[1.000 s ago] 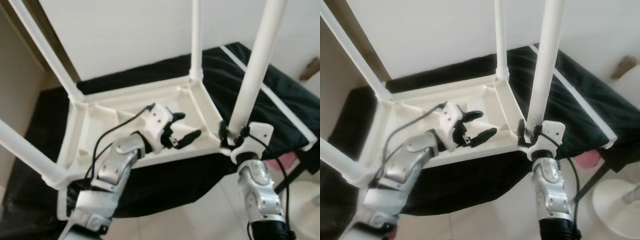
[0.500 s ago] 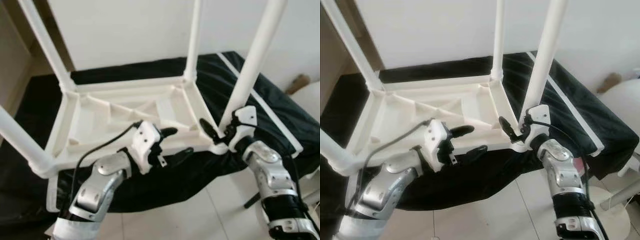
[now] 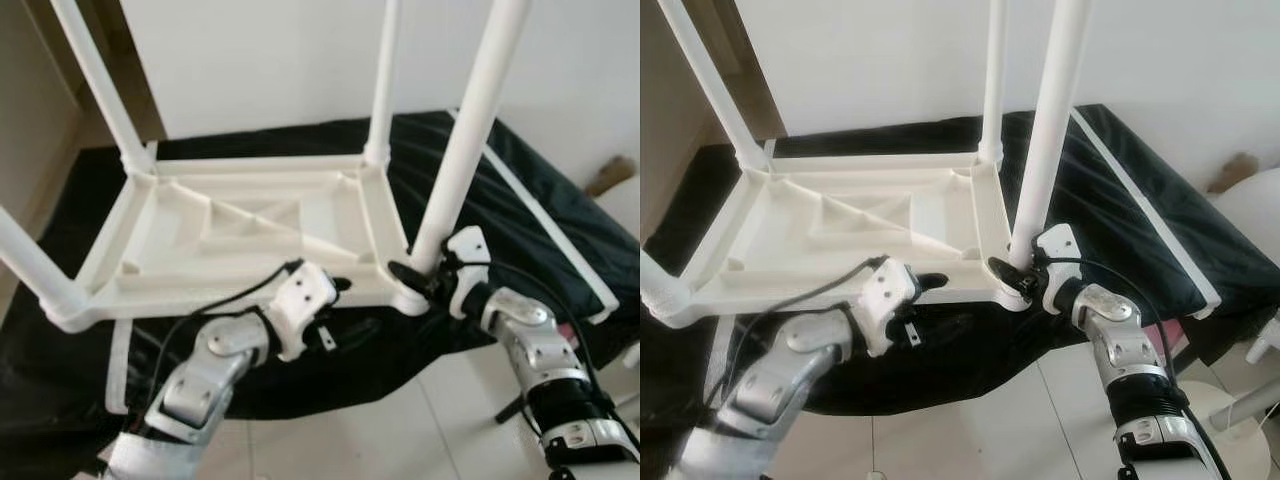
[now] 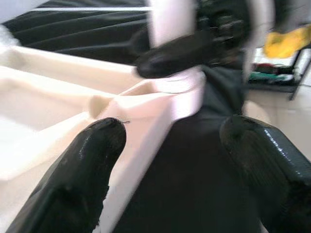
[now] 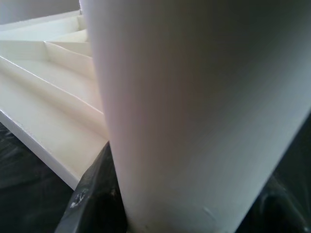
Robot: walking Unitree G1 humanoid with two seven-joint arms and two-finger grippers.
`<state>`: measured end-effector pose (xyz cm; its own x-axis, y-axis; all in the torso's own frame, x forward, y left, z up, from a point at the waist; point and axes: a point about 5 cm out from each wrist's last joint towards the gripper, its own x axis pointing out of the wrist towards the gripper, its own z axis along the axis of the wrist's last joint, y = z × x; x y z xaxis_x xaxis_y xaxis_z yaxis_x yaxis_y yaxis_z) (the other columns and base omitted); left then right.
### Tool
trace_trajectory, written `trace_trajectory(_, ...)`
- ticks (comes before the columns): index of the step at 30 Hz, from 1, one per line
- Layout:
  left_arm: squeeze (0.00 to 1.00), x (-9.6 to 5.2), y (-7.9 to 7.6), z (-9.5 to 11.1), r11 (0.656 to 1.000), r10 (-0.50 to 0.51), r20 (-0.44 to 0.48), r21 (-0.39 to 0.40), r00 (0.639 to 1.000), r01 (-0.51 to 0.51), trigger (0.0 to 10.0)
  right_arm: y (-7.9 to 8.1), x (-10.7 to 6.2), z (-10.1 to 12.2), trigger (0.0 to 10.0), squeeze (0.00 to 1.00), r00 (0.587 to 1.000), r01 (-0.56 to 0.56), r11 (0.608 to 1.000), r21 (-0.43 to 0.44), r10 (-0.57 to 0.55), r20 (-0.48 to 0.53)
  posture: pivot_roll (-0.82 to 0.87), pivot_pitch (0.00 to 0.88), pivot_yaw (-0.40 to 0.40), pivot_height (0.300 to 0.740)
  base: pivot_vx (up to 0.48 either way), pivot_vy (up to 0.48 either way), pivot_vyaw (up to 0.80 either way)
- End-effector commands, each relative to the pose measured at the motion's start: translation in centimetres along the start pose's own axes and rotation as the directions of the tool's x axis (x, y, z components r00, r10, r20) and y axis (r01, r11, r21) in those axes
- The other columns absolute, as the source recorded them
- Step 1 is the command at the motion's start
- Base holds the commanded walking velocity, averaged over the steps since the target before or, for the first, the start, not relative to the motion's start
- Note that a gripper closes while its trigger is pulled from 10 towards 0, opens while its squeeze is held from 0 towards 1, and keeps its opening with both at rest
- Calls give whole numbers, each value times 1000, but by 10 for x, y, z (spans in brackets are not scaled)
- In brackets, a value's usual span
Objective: Building children table
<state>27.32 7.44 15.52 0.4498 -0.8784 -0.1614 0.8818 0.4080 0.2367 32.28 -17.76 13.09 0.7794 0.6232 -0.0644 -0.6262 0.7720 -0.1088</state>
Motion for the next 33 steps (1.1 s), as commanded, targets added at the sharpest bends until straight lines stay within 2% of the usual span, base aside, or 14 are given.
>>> trace_trajectory(1,0,-1,10,0,995,100,2,4,995,-100,10000,-1,-8,-13,0,0,999,15,1000,24,-14,-44,57,0,27,740,0,0,0)
trace_trajectory(10,0,2,26,-2,988,153,9,0,988,-153,10000,-3,-25,-12,0,0,989,146,987,66,-147,5,-27,0,59,740,0,0,0)
trace_trajectory(11,0,4,27,-2,988,151,10,-17,988,-151,10000,-2,-27,-12,4510,0,986,166,983,75,-167,7,-38,0,65,740,0,0,0)
trace_trajectory(12,0,4,27,-2,988,151,10,-17,988,-151,10000,-2,-27,-12,4510,0,986,166,983,75,-167,7,-38,0,65,740,0,0,0)
trace_trajectory(13,0,6,29,-3,989,148,-1,-22,989,-148,10000,-2,-29,-12,10000,0,981,195,977,86,-196,7,-58,0,73,740,0,0,0)
trace_trajectory(20,0,14,34,0,986,163,20,-26,986,-163,10000,6,-32,-20,10000,0,931,365,925,109,-365,-23,-100,0,76,740,0,0,0)
trace_trajectory(22,0,20,34,2,982,178,48,-66,983,-175,10000,10,-29,-23,10000,0,850,527,840,129,-524,-59,-119,0,80,740,0,0,0)
trace_trajectory(23,0,20,34,2,982,178,48,-66,983,-175,10000,10,-29,-23,10000,0,850,527,840,129,-524,-59,-119,0,80,740,0,0,0)
trace_trajectory(25,0,23,34,2,981,183,63,-81,981,-178,10000,12,-28,-24,10000,0,777,629,762,153,-623,-88,-123,0,81,740,0,0,0)
trace_trajectory(26,0,23,34,2,981,183,63,-81,981,-178,10000,12,-28,-24,10000,0,777,629,762,153,-623,-88,-123,0,81,740,0,0,0)
trace_trajectory(28,0,26,32,2,982,174,75,-92,982,-167,10000,12,-27,-25,10000,0,701,712,683,161,-705,-110,-123,0,81,740,0,0,0)
trace_trajectory(31,0,33,24,-2,985,130,56,-117,990,-123,10000,18,-23,-32,10000,0,529,847,505,164,-833,-164,-122,0,93,740,0,0,0)
trace_trajectory(32,0,35,22,-3,984,121,61,-141,991,-112,10000,21,-20,-32,10000,0,498,865,472,174,-849,-174,-122,0,93,740,0,0,0)
trace_trajectory(33,0,35,22,-3,984,121,61,-141,991,-112,10000,21,-20,-32,10000,0,498,865,472,174,-849,-174,-122,0,93,740,0,0,0)
